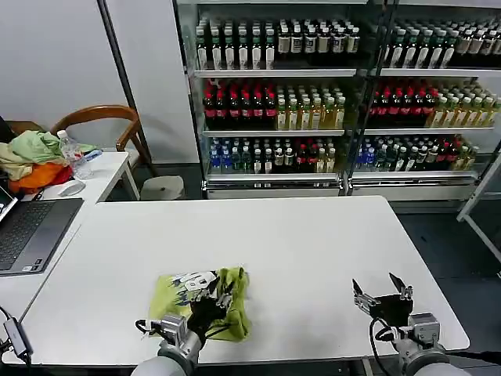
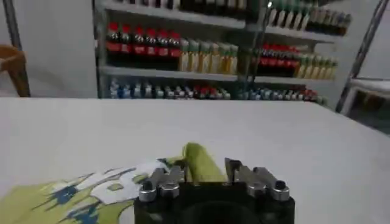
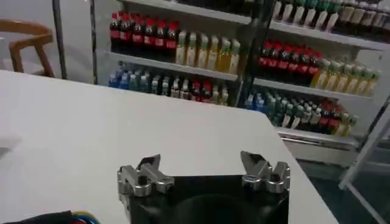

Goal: Fold and organize the clothes.

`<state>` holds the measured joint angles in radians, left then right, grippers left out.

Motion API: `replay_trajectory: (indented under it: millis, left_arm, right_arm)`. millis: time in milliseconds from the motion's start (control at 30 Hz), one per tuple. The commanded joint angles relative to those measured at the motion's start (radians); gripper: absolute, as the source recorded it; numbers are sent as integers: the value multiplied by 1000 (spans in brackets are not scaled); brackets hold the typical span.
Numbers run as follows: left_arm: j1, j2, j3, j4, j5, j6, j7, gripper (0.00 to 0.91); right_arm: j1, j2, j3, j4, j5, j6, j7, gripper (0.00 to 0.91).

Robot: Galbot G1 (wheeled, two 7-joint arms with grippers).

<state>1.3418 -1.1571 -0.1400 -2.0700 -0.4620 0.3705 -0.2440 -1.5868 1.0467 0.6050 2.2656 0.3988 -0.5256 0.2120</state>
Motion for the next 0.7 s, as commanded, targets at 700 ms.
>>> replay_trajectory:
  millis: [700]
  left_arm:
    - [172,113,-361,51,-227,57,-91,907]
  right_arm:
    - [22,-7,0,2,7,12,-10,907]
